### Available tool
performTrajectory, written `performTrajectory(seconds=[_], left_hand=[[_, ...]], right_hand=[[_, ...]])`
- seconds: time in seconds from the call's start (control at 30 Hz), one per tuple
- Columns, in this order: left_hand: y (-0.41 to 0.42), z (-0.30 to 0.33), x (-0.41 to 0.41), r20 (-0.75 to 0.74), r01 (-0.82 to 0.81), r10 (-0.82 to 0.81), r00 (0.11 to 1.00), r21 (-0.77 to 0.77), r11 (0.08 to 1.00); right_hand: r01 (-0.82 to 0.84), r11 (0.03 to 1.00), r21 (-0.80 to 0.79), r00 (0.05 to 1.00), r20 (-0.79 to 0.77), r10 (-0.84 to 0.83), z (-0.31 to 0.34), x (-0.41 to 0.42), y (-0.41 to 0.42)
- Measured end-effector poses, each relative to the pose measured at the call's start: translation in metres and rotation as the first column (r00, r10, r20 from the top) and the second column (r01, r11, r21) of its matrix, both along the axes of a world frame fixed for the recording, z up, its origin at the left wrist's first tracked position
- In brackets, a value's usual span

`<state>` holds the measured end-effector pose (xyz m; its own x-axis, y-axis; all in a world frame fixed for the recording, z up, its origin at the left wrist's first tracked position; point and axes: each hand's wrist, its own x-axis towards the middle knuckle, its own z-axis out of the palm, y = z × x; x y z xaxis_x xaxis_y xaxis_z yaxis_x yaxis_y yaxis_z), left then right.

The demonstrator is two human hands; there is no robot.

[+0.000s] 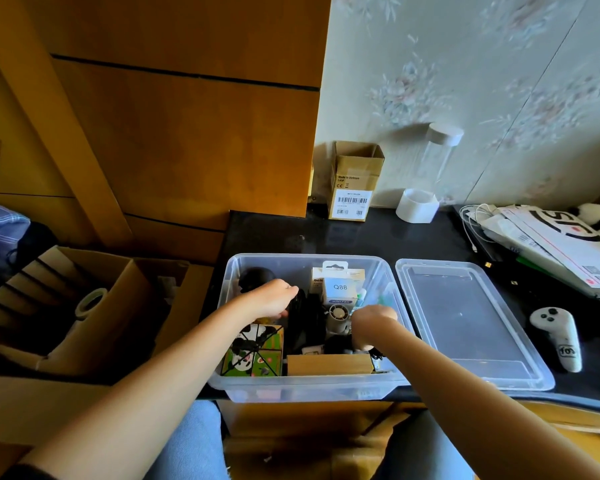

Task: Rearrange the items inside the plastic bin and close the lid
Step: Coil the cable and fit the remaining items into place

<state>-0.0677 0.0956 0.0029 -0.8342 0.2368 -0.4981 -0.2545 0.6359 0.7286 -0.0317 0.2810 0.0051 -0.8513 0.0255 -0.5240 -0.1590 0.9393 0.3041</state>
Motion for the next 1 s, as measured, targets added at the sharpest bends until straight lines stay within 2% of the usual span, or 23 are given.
performTrajectory(seconds=[0.17,0.33,0.5,0.67,0.8,0.93,1.0], left_hand=[[0.002,0.0,0.01,0.055,-0.028,0.023,0.998,0.088,0.996],[0.007,-0.001,0.012,0.03,0.091,-0.093,0.995,0.052,0.995],[0.016,0.0,0.011,0.067,0.198,-0.196,0.978,-0.02,0.98],[0.01,-0.004,0.008,-0.028,0.113,-0.116,0.993,-0.096,0.989],[0.005,-0.005,0.007,-0.04,0.018,-0.019,0.999,-0.028,0.999],[0.003,-0.002,0.005,-0.041,-0.043,0.045,0.998,0.048,0.998],[0.002,0.002,0.007,0.004,0.017,-0.018,1.0,0.079,0.997]], right_hand=[[0.052,0.996,-0.075,0.999,0.003,-0.052,0.005,-0.001,0.0],[0.036,0.996,-0.082,0.998,-0.052,-0.04,0.008,0.007,0.004],[0.032,0.989,-0.146,0.981,-0.185,-0.059,0.018,0.013,0.009],[0.016,0.978,-0.209,0.931,-0.353,-0.091,0.038,0.017,0.013],[0.02,0.95,-0.311,0.889,-0.429,-0.159,0.057,0.015,0.023],[0.042,0.894,-0.447,0.882,-0.404,-0.243,0.07,0.011,0.033],[0.048,0.836,-0.547,0.89,-0.357,-0.284,0.074,0.007,0.035]])
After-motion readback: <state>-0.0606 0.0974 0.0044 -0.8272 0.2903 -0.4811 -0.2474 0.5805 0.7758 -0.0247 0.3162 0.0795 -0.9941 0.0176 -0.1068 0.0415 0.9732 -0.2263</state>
